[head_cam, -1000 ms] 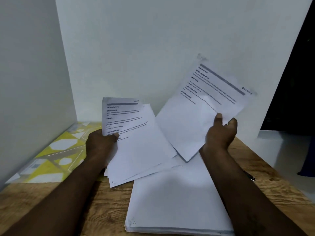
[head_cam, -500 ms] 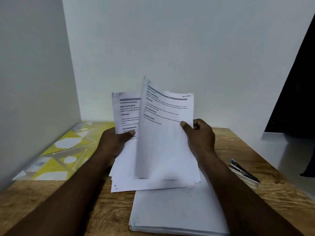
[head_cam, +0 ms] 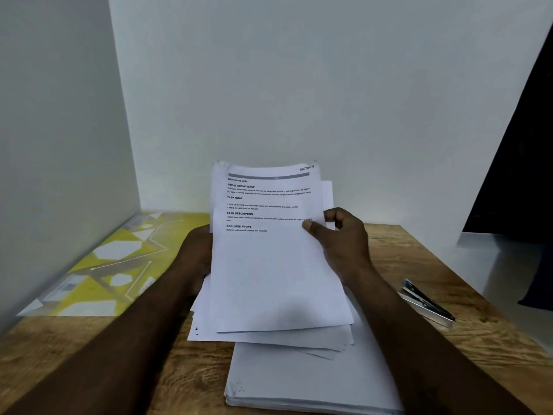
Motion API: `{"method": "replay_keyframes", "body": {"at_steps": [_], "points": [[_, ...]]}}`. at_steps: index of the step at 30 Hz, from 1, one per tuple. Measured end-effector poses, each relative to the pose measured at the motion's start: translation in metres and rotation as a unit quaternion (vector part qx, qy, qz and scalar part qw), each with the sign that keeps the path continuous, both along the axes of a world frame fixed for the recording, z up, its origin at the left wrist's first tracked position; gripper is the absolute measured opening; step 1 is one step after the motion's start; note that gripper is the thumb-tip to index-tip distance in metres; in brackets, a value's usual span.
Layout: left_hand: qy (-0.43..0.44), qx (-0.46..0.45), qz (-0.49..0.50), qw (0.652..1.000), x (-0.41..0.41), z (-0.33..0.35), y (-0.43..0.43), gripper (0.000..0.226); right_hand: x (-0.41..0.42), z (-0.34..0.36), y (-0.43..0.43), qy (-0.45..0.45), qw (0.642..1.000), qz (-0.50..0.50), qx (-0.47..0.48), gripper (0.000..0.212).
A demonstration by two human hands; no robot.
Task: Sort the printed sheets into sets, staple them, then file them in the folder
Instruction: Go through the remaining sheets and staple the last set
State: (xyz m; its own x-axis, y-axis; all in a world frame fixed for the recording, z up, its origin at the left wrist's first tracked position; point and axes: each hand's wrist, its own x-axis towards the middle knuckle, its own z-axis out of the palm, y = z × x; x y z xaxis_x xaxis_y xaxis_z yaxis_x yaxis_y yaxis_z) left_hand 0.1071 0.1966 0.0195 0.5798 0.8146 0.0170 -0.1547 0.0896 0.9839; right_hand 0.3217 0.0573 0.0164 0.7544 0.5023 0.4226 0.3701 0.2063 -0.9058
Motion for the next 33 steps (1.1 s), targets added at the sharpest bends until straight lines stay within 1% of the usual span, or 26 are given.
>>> {"method": "replay_keyframes", "body": {"at_steps": [1, 3, 4, 5, 6, 8, 10, 12, 14, 16, 17, 21, 26, 29, 33], "points": [[0.0, -0.005, 0.023, 1.0, 0.002, 0.0, 0.002, 0.045, -0.002, 0.0, 0.001, -0.005, 1.0, -0.017, -0.01, 0.029], [-0.035, -0.056, 0.037, 0.997, 0.002, -0.002, 0.008, 0.067, 0.0, -0.002, 0.003, -0.013, 0.999, -0.042, -0.021, 0.032], [-0.069, -0.08, 0.018, 0.994, 0.001, 0.0, 0.008, 0.074, 0.001, -0.003, 0.004, -0.019, 0.998, -0.05, -0.027, 0.032], [-0.094, -0.091, -0.014, 0.991, 0.0, 0.0, 0.008, 0.077, 0.001, -0.002, 0.004, -0.023, 0.998, -0.056, -0.033, 0.033], [-0.098, -0.087, -0.044, 0.99, 0.001, -0.002, 0.009, 0.075, 0.0, -0.002, 0.004, -0.029, 0.997, -0.056, -0.036, 0.033], [-0.073, -0.048, -0.069, 0.994, -0.001, -0.003, 0.006, 0.055, -0.001, -0.002, 0.003, -0.026, 0.998, -0.041, -0.029, 0.033], [-0.05, -0.013, -0.057, 0.997, 0.0, -0.006, 0.005, 0.036, -0.002, -0.002, 0.002, -0.013, 1.0, -0.023, -0.01, 0.034], [-0.058, -0.008, -0.04, 0.997, 0.0, -0.006, 0.004, 0.029, -0.004, 0.001, 0.001, 0.004, 1.0, -0.013, 0.01, 0.036], [-0.076, -0.013, -0.036, 0.996, 0.0, -0.006, 0.004, 0.029, -0.002, 0.004, 0.002, 0.045, 0.998, 0.0, 0.046, 0.033], [-0.079, -0.019, -0.038, 0.996, 0.0, -0.007, 0.008, 0.032, -0.003, 0.009, 0.001, 0.072, 0.993, 0.018, 0.089, 0.017], [-0.078, -0.019, -0.036, 0.996, 0.001, -0.009, 0.011, 0.033, -0.002, 0.01, 0.001, 0.085, 0.991, 0.03, 0.101, 0.015], [-0.07, -0.015, -0.039, 0.997, 0.001, -0.013, 0.015, 0.035, -0.002, 0.01, -0.003, 0.107, 0.985, 0.069, 0.116, 0.022], [-0.076, -0.016, -0.06, 0.995, -0.001, -0.013, 0.016, 0.036, 0.0, 0.013, -0.005, 0.122, 0.984, 0.081, 0.106, 0.015], [-0.082, -0.014, -0.058, 0.995, -0.001, -0.014, 0.017, 0.035, -0.003, 0.014, -0.007, 0.115, 0.985, 0.076, 0.103, 0.019], [-0.079, -0.012, -0.057, 0.995, 0.001, -0.016, 0.019, 0.035, -0.005, 0.014, -0.006, 0.108, 0.984, 0.055, 0.129, 0.026]]}}
